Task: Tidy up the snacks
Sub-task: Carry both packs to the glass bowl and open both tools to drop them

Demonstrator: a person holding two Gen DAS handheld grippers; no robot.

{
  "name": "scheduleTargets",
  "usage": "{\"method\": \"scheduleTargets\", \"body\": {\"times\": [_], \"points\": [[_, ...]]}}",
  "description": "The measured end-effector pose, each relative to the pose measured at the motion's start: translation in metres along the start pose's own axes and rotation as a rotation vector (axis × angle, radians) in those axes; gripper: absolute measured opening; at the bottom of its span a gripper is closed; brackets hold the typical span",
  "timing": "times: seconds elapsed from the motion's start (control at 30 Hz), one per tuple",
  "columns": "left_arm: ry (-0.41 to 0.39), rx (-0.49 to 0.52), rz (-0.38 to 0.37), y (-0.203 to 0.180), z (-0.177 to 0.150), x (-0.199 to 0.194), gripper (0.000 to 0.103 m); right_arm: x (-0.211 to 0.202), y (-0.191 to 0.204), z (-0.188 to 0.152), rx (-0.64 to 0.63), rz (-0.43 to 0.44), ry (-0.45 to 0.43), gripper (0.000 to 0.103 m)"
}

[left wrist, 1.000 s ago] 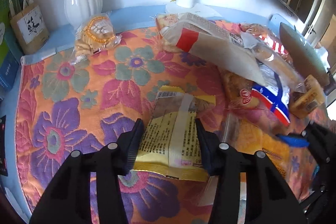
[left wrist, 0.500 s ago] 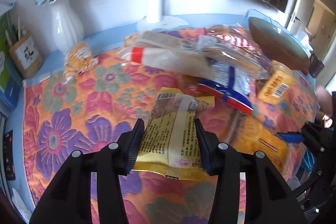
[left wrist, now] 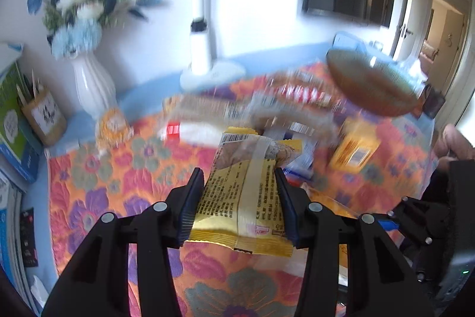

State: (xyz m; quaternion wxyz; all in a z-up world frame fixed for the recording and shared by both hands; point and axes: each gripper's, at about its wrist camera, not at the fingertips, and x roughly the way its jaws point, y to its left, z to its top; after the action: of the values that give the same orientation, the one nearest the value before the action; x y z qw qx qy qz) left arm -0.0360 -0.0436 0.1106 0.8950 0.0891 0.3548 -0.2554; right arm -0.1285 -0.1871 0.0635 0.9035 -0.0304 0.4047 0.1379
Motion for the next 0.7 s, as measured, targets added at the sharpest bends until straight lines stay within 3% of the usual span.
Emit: {"method": "scheduleTargets", "body": {"times": [0.13, 0.3, 0.4, 0.53, 0.63, 0.7], "points": [[-0.064, 0.004, -0.043, -0.018, 0.03, -0.012, 0.047, -0.058, -0.046, 0.019, 0.086, -0.101, -0.129, 0.079], [-0.09, 0.078, -0.126, -0.066, 0.081, 0.008, 0.047, -0.088, -0.139, 0.035, 0.26, -0.283, -0.185, 0.079], [-0.045, 0.119, -0.201, -0.107, 0.114, 0.041, 0.047, -0.085, -0.213, 0.041, 0.447, -0.338, -0.153, 0.079], [0.053, 0.141, -0.274, -0.161, 0.155, 0.1, 0.047, -0.07, -0.279, 0.042, 0.574, -0.378, -0.089, 0.079], [0.138, 0.12, -0.336, -0.189, 0.174, 0.143, 0.047, -0.056, -0.318, 0.041, 0.652, -0.34, -0.055, 0.08], [0.157, 0.116, -0.354, -0.204, 0.182, 0.166, 0.05, -0.053, -0.327, 0.039, 0.654, -0.354, -0.066, 0.085]]}}
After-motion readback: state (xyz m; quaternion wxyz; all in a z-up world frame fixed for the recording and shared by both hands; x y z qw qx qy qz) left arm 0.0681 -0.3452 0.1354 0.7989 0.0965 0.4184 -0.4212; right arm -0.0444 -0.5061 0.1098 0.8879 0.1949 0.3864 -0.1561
